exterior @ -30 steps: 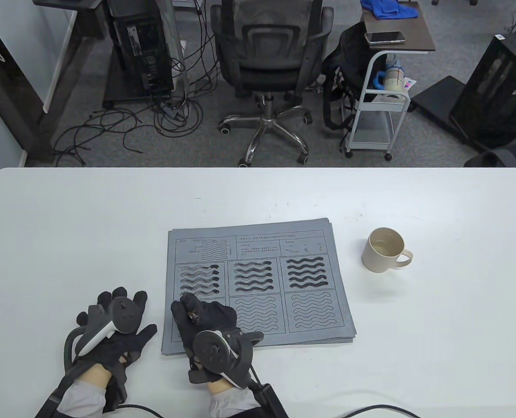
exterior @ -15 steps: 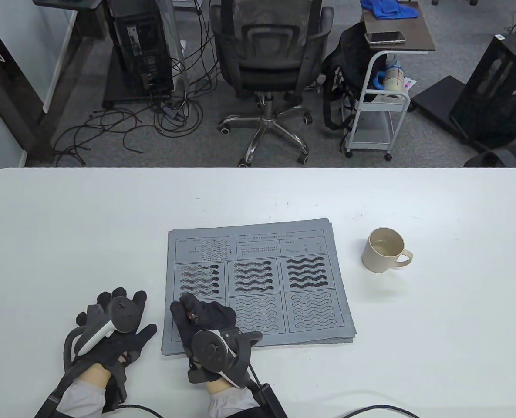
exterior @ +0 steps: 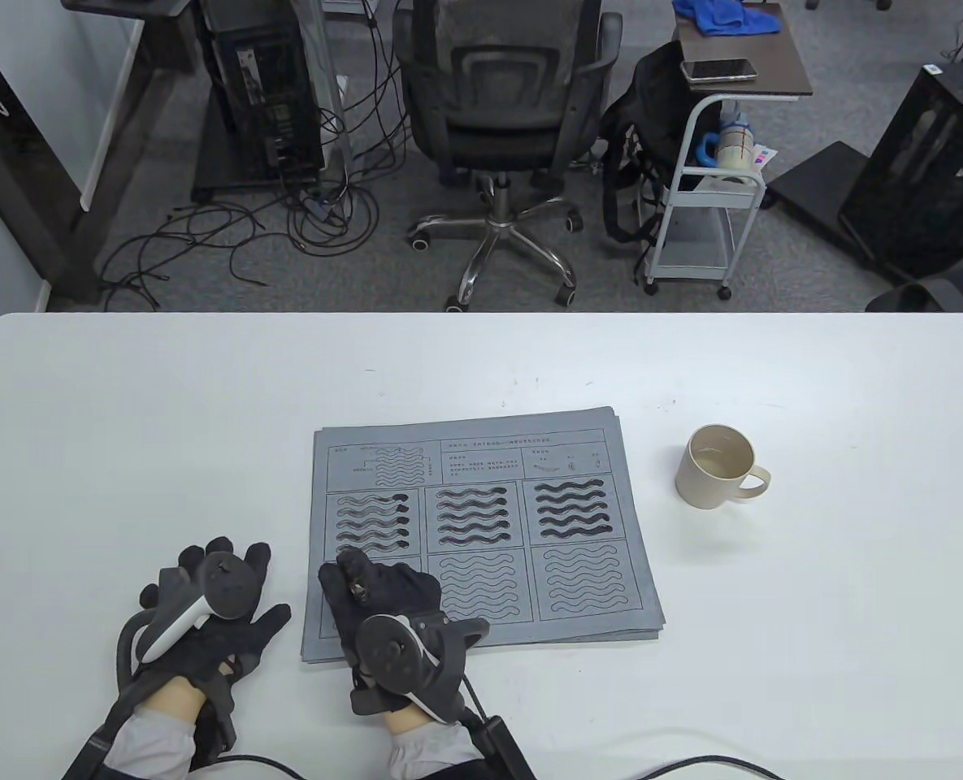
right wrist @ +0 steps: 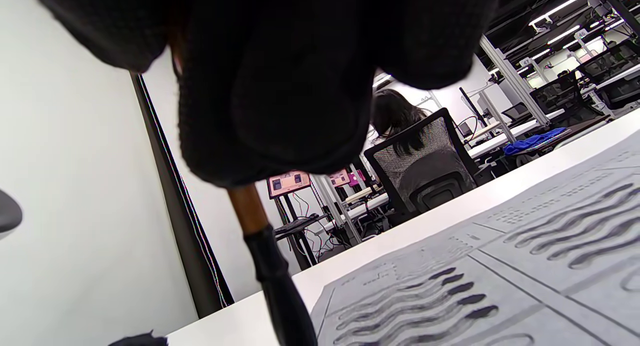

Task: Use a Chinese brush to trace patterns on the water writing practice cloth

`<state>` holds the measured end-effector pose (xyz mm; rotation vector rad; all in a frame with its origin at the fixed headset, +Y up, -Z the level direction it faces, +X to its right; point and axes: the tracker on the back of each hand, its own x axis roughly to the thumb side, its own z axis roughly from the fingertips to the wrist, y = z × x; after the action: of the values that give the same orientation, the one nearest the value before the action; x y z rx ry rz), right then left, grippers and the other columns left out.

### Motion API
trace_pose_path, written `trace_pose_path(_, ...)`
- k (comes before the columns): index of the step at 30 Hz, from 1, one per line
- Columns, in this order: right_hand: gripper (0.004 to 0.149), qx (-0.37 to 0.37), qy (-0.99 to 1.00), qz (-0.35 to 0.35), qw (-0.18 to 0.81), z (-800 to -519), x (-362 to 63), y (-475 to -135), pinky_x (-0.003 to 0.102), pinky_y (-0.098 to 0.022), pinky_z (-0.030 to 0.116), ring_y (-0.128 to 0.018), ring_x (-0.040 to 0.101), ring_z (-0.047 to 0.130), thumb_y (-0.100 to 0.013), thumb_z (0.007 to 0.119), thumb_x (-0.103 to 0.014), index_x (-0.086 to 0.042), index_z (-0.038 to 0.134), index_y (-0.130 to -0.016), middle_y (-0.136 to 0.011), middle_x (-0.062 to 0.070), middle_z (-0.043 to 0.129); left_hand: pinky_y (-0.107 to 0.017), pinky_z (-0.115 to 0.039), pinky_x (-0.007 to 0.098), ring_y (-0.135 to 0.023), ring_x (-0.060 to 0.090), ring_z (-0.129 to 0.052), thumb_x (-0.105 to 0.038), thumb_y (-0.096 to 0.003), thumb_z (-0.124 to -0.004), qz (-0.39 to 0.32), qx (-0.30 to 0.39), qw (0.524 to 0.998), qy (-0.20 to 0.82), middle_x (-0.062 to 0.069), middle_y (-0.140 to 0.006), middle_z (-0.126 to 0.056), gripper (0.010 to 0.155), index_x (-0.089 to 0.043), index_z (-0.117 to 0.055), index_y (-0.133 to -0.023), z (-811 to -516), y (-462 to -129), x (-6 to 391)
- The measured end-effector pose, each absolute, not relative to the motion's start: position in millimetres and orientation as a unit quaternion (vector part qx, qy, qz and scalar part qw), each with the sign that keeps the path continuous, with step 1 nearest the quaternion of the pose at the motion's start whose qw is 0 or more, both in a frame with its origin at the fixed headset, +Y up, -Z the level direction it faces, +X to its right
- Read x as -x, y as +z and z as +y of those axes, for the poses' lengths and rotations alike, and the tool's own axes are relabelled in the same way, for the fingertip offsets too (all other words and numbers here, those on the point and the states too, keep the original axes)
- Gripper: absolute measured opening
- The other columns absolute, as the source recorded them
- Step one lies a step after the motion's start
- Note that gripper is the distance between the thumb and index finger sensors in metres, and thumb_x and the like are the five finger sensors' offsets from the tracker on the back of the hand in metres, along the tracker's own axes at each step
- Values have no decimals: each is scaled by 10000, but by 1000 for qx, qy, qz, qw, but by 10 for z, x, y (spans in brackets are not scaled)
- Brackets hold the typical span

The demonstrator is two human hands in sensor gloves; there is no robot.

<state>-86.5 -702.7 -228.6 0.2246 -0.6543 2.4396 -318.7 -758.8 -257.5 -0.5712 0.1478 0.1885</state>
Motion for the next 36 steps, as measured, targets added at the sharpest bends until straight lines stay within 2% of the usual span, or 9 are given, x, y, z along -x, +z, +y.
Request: trace_pose_path(36,402,-89,923,-261,269,-7020,880,-2277,440,-416,830,-376,167,1057,-502,827,-468,-146,922,-724,-498,30,1102,-675,-34,759,-1006,342,146,-653,-534,-524,73,282,952,93,56,-1151,119,786,-446,20,-1061,-7587,-2582,3200)
